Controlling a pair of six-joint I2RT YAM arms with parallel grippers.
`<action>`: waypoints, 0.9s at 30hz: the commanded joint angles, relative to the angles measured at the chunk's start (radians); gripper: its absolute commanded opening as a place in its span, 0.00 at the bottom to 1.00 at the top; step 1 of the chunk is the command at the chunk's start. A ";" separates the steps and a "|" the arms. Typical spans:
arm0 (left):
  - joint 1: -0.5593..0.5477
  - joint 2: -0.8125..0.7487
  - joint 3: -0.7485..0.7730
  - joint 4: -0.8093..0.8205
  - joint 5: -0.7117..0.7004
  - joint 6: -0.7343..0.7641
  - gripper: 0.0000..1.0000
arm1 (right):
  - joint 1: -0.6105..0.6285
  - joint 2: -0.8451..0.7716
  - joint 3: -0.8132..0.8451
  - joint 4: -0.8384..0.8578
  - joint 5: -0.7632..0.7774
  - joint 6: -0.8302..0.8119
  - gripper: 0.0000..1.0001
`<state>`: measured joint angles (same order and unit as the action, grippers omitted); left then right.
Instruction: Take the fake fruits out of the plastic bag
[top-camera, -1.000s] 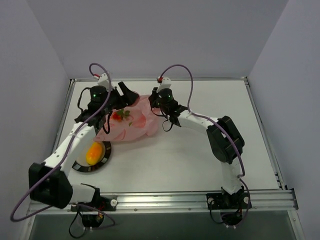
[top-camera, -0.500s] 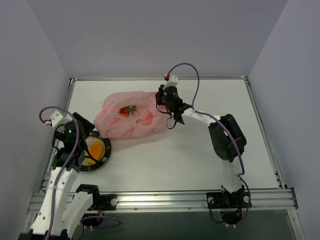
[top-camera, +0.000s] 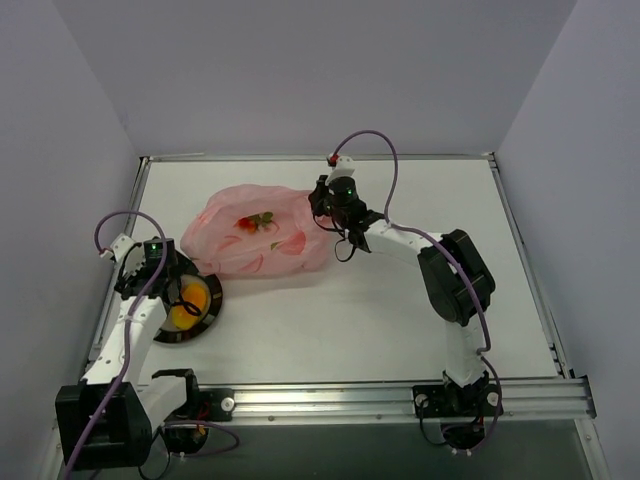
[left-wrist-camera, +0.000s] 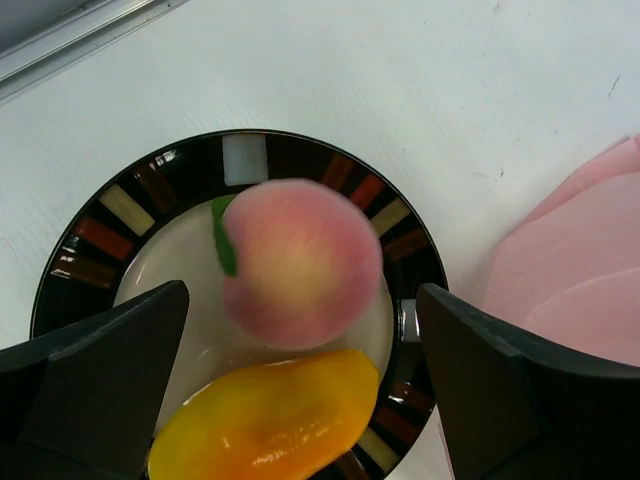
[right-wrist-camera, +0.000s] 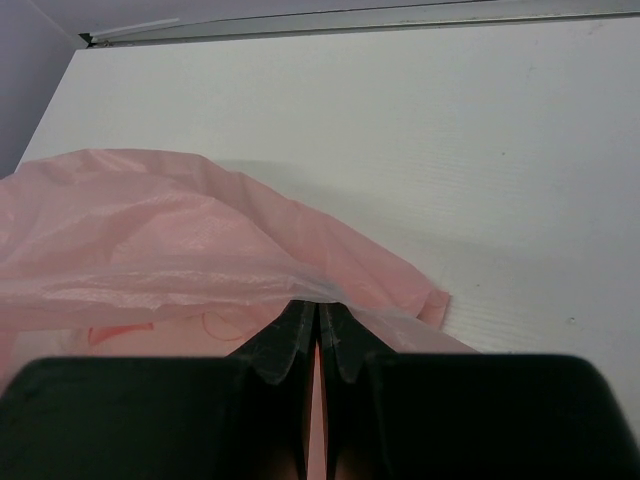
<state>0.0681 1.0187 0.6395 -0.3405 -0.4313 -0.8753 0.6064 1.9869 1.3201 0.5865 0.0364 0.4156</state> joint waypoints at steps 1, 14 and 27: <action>0.010 0.009 0.011 0.050 -0.015 -0.018 0.96 | 0.000 -0.069 -0.004 0.055 -0.016 -0.005 0.00; -0.103 -0.345 0.150 -0.115 0.198 0.122 0.20 | 0.001 -0.074 -0.018 0.065 0.014 -0.024 0.00; -0.582 -0.085 0.199 0.105 0.204 0.188 0.02 | 0.021 -0.132 -0.212 0.193 0.026 -0.043 0.00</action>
<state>-0.4465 0.8093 0.8158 -0.3874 -0.2070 -0.7246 0.6170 1.9285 1.1366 0.6876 0.0349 0.3882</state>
